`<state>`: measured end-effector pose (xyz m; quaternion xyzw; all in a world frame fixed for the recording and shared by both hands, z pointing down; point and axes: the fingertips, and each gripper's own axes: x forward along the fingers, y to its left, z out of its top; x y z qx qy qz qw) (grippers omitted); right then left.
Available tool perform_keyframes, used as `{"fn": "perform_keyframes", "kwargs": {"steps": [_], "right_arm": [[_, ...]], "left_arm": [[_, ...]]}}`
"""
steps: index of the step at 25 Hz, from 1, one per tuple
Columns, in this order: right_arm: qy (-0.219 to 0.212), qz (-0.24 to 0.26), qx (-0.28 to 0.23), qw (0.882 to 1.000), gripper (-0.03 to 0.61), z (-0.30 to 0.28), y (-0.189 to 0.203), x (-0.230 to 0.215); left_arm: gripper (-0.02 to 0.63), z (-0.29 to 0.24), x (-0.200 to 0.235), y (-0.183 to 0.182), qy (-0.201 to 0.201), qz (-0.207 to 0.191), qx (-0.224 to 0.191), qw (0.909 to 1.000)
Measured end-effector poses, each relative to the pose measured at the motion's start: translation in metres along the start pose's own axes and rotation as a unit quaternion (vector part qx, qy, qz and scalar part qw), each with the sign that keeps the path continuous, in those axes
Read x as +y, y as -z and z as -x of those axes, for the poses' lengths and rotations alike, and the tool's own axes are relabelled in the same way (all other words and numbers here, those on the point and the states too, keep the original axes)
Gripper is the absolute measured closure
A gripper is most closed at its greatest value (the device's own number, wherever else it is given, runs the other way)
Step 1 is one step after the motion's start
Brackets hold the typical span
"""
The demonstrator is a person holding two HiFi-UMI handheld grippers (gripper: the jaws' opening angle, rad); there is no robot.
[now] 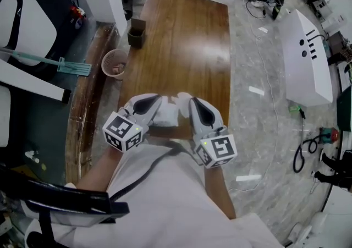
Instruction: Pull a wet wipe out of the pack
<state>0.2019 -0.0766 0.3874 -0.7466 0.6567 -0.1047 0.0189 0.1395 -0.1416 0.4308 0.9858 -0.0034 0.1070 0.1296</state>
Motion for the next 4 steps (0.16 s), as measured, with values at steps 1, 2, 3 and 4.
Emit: {"fn": "perform_keyframes", "kwargs": {"steps": [1, 2, 3, 4], "right_arm": [[0.001, 0.0, 0.0, 1.0, 0.568, 0.0003, -0.0002, 0.0002], [0.002, 0.0, 0.001, 1.0, 0.568, 0.0007, -0.0008, 0.0005], [0.003, -0.001, 0.001, 1.0, 0.568, 0.001, -0.0016, 0.001], [0.004, -0.001, 0.001, 1.0, 0.568, 0.0013, -0.0025, 0.0015]], "left_arm": [[0.607, -0.0005, -0.0006, 0.0, 0.001, 0.0, 0.001, 1.0], [0.607, -0.0009, -0.0012, -0.0003, 0.003, -0.001, 0.001, 1.0], [0.607, -0.0011, -0.0017, -0.0007, 0.004, -0.001, 0.002, 1.0], [0.607, -0.0013, -0.0021, -0.0011, 0.005, -0.001, 0.003, 1.0]]}}
